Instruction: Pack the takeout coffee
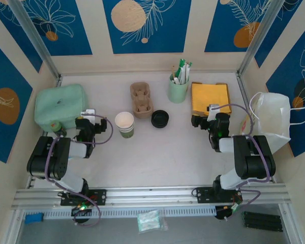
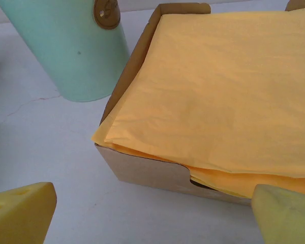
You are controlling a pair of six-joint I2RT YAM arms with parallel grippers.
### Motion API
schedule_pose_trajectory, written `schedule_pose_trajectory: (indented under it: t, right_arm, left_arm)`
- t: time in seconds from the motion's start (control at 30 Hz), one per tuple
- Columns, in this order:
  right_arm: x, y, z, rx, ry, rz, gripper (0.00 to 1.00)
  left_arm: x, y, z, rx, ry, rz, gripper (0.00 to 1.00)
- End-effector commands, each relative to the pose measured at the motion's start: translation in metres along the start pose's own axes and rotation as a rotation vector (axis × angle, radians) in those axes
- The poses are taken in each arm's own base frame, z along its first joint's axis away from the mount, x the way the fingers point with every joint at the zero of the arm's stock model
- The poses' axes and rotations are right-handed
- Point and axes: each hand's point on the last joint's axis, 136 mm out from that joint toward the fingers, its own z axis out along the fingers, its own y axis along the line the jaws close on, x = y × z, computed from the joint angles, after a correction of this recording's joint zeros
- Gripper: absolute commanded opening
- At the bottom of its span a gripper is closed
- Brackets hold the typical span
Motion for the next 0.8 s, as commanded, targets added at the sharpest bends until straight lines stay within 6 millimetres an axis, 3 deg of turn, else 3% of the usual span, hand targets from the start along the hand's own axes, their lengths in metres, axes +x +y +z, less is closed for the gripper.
schedule_pose_trajectory:
  t: [0.0,0.77]
  right_arm:
    - [-0.0161,-0.0003,0.0039,0.007,-0.044,0.004,0.99]
    - [-0.0155,-0.0005,0.0032,0.006,-0.044,0.005,0.99]
  left_arm:
    - [-0.0154,-0.001,0.0039,-0.01,-0.048,0.017,0.99]
    - [-0.0154,-0.0016,0.0044,-0.007,-0.046,0.015,0.99]
